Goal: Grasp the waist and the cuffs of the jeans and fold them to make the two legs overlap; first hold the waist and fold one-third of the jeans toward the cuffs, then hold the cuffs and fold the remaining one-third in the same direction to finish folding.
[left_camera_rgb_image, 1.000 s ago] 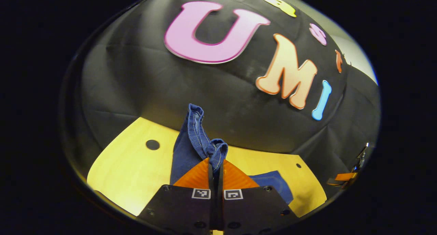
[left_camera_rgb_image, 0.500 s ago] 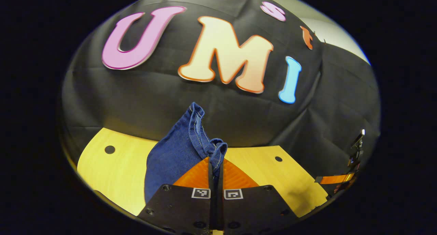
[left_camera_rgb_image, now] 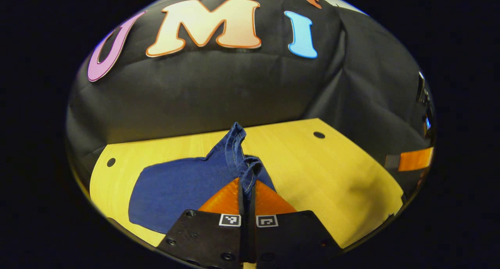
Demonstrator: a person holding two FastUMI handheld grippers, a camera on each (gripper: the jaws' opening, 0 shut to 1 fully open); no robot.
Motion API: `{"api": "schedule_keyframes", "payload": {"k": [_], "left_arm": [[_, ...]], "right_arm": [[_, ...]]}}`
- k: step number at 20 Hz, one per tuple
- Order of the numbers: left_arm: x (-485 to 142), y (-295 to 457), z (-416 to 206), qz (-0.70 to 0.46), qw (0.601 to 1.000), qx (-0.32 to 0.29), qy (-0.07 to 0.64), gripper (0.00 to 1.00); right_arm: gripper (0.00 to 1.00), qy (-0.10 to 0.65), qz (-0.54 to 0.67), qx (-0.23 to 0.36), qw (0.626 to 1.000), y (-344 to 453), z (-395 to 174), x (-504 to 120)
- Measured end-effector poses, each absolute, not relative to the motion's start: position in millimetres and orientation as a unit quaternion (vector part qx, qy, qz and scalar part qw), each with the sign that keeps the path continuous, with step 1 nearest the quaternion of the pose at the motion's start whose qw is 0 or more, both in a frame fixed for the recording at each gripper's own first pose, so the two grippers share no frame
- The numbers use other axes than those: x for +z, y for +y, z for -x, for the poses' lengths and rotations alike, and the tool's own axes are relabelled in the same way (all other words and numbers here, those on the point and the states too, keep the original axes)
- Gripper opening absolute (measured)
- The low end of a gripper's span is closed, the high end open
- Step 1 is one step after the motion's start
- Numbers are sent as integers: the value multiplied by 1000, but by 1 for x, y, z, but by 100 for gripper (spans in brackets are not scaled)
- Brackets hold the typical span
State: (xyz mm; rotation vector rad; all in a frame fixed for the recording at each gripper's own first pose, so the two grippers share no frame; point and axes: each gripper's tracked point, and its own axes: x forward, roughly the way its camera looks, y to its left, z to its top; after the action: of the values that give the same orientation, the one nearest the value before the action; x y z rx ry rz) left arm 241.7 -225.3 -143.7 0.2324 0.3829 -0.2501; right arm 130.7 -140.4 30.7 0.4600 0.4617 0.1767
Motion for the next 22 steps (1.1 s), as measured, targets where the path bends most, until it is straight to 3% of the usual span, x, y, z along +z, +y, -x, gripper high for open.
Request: {"api": "schedule_keyframes", "payload": {"k": [2, 5, 9, 22], "left_arm": [[-163, -226, -241, -123, 964, -114, 205, 1], [-168, -240, -231, -98, 963, -143, 208, 11], [-137, -253, -207, -56, 967, -185, 164, 95], [-42, -92, -103, 18, 992, -77, 101, 94]], "right_arm": [[98, 231, -226, 83, 943, -140, -129, 29], [98, 227, -234, 76, 942, -136, -125, 34], [98, 222, -223, 59, 947, -125, -114, 39], [98, 186, -211, 60, 958, -22, -81, 70]]}}
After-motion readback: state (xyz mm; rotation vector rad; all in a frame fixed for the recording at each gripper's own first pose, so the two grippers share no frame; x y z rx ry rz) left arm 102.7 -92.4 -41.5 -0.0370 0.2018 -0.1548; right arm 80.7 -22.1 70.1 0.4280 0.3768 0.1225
